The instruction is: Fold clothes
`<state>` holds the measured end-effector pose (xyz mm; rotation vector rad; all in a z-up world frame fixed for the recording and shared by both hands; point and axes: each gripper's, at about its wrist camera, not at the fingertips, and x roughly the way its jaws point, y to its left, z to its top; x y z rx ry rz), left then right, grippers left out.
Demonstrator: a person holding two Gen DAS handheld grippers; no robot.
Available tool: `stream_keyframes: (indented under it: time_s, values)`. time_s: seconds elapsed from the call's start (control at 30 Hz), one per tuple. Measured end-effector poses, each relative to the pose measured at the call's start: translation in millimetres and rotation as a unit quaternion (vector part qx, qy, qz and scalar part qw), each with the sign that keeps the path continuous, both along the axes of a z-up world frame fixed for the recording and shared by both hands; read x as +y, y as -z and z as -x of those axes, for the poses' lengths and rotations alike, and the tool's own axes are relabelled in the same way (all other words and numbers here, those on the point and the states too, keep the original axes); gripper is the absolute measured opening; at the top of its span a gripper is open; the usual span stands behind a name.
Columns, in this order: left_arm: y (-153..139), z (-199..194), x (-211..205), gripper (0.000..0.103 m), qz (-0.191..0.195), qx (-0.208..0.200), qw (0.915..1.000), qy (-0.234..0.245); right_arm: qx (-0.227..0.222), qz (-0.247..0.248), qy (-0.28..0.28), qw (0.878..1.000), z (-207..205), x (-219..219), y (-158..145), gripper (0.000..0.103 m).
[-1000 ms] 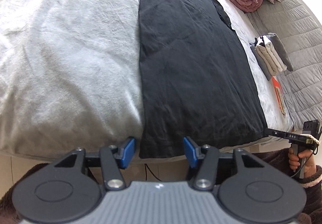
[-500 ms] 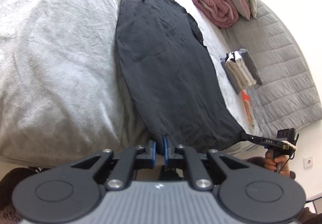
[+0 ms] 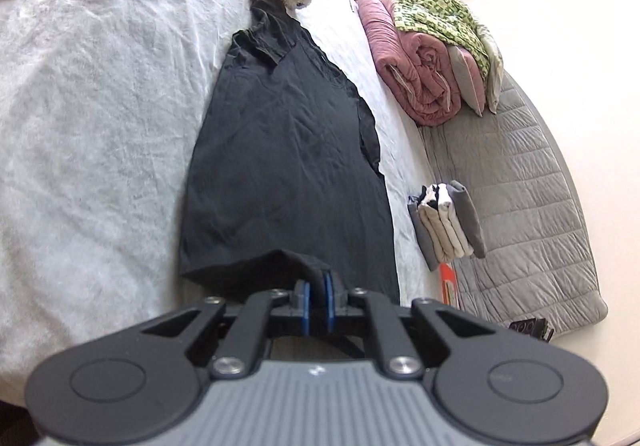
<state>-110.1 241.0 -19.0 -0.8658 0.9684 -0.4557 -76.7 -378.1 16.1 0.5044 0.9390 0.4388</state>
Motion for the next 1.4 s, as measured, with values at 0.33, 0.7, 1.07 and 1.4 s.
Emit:
stream_keyframes:
  time_s: [0.33, 0.7, 1.07, 1.4]
  values:
    - [39.4, -75.6, 1.8, 0.008, -0.028, 0.066, 0.9952, -0.067, 0.067, -0.011, 0.077, 0.995, -73.1, -9.6, 51.5, 0.006]
    - [18.2, -82.5, 27.0, 0.033, -0.091, -0.020, 0.9896, -0.109, 0.007, 0.009, 0.092, 0.996, -83.6, -21.3, 54.3, 0.038]
    - [9.7, -74.2, -11.5, 0.038, -0.273, -0.100, 0.9567, 0.012, -0.032, 0.118, 0.029, 0.992, -77.3, -9.9, 45.1, 0.043]
    - [12.0, -76.7, -42.5, 0.039, -0.328, -0.113, 0.9363, 0.057, -0.070, 0.211, -0.076, 0.972, -62.6, 16.8, 39.7, 0.048]
